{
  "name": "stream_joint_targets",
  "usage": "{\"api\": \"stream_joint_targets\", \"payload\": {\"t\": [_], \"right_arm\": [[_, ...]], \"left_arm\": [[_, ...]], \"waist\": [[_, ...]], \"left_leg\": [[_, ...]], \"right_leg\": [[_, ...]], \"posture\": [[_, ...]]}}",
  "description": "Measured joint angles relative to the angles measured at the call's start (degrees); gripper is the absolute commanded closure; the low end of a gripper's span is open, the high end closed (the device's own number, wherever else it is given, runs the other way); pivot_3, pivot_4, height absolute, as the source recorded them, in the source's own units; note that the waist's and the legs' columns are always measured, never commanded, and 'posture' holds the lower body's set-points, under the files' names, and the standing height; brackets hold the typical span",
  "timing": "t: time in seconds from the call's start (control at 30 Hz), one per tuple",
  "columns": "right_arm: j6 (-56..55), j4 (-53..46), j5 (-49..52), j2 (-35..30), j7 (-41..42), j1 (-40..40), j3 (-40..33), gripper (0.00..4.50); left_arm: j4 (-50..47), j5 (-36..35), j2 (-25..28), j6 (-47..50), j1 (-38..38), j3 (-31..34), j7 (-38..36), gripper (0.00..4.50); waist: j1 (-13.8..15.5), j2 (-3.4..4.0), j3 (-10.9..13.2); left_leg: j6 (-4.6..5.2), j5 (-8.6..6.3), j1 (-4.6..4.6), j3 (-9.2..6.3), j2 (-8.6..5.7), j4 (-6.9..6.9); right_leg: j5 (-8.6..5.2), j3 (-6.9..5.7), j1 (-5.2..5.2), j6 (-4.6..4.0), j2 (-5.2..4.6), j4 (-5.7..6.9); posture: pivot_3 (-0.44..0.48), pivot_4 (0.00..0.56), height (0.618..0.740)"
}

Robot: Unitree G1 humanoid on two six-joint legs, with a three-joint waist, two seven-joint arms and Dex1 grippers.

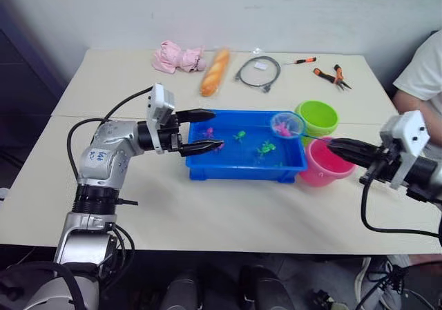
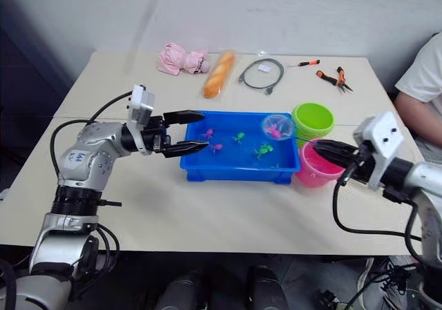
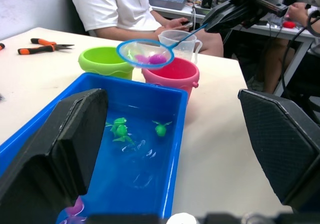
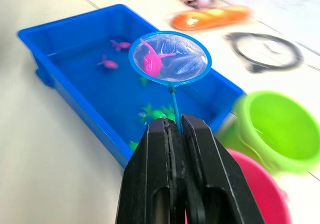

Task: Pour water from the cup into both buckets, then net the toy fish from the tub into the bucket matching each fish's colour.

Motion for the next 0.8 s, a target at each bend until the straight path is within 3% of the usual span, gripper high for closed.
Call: {"api": "stream_joint_targets", "payload": {"t": [0.17,0.37,0.57,0.8], "right_arm": [[-4.15,-3.01,-1.55,2.2,-1.49,12.79,-9.95,4.5],[-19.91,1.16,-8.85,6.58,-4.28,21.32,-11.32,4.5],[-39.25,8.17,-18.67,9.22,-9.92,24.3,-9.53,4.5],[-53.18,15.59,-29.04,8.52,-18.44,23.26,-6.66,4.5]], "left_arm": [[-0.93,-0.46,-1.61,2.33,-0.04,-1.86,-0.04,0.04],[-1.22,0.34,-3.76,1.33,0.02,-3.65,0.17,0.04],[-1.21,1.23,-4.16,0.07,0.61,-3.94,1.25,0.04],[-1.37,1.72,-4.16,-0.17,1.74,-3.85,2.72,0.04]], "waist": [[0.33,0.0,0.0],[0.08,0.0,0.0],[-0.14,0.01,0.0],[-0.22,0.01,-0.01]], "left_leg": [[0.04,0.0,0.03,0.03,-0.03,0.0],[0.02,0.01,0.18,0.1,-0.02,-0.07],[0.0,0.02,0.22,0.15,-0.02,-0.07],[-0.01,0.02,0.23,0.14,-0.02,-0.06]], "right_leg": [[0.03,0.04,0.07,0.06,0.02,-0.25],[0.03,0.13,0.13,0.06,0.08,-0.36],[0.03,0.2,0.13,0.06,0.09,-0.33],[0.03,0.23,0.13,0.06,0.07,-0.34]], "posture": [[0.0,0.15,0.738],[0.0,0.15,0.738],[0.0,0.15,0.738],[0.0,0.15,0.738]]}}
